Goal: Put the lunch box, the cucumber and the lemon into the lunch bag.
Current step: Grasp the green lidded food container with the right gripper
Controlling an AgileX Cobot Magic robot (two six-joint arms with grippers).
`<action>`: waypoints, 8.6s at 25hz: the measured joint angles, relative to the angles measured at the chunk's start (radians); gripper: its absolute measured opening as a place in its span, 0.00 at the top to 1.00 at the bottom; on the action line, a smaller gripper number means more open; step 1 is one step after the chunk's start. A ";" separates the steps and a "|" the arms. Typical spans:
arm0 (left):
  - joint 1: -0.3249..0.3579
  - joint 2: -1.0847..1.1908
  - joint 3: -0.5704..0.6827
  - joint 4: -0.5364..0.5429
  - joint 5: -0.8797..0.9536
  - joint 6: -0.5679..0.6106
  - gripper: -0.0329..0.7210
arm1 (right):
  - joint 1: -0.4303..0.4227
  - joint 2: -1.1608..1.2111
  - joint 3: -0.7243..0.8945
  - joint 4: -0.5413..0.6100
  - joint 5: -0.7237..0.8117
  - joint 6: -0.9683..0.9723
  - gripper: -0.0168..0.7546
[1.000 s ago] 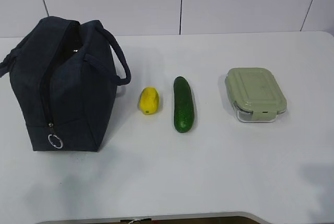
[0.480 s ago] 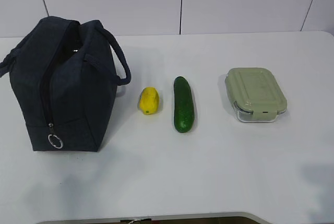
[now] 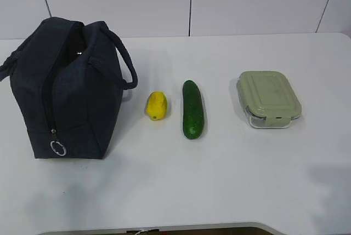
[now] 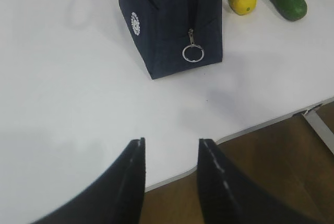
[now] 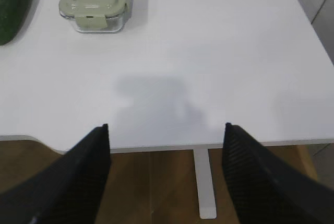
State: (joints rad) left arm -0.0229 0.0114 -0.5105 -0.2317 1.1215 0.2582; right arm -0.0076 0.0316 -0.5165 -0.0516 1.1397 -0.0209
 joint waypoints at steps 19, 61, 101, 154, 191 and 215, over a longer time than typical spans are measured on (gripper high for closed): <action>0.000 0.000 0.000 -0.023 0.000 0.000 0.64 | 0.000 0.586 -0.173 0.400 -0.046 -0.104 0.29; 0.000 0.000 0.000 -0.027 0.000 -0.002 0.64 | -0.291 1.649 -0.666 0.986 0.068 -0.771 0.29; 0.000 0.000 0.000 -0.027 0.000 -0.002 0.64 | -0.291 1.994 -0.988 0.860 0.066 -0.664 0.29; 0.000 0.000 0.000 -0.027 0.000 -0.002 0.64 | -0.291 2.204 -0.995 1.094 0.060 -0.872 0.29; 0.000 0.000 0.000 -0.027 0.000 -0.002 0.64 | -0.291 2.218 -0.997 1.141 0.070 -0.896 0.40; 0.000 0.000 0.000 -0.027 0.000 -0.002 0.64 | -0.291 2.218 -0.997 1.146 0.075 -0.891 0.46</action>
State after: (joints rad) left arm -0.0229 0.0114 -0.5105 -0.2583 1.1215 0.2564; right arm -0.2984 2.2494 -1.5134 1.0940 1.2144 -0.9114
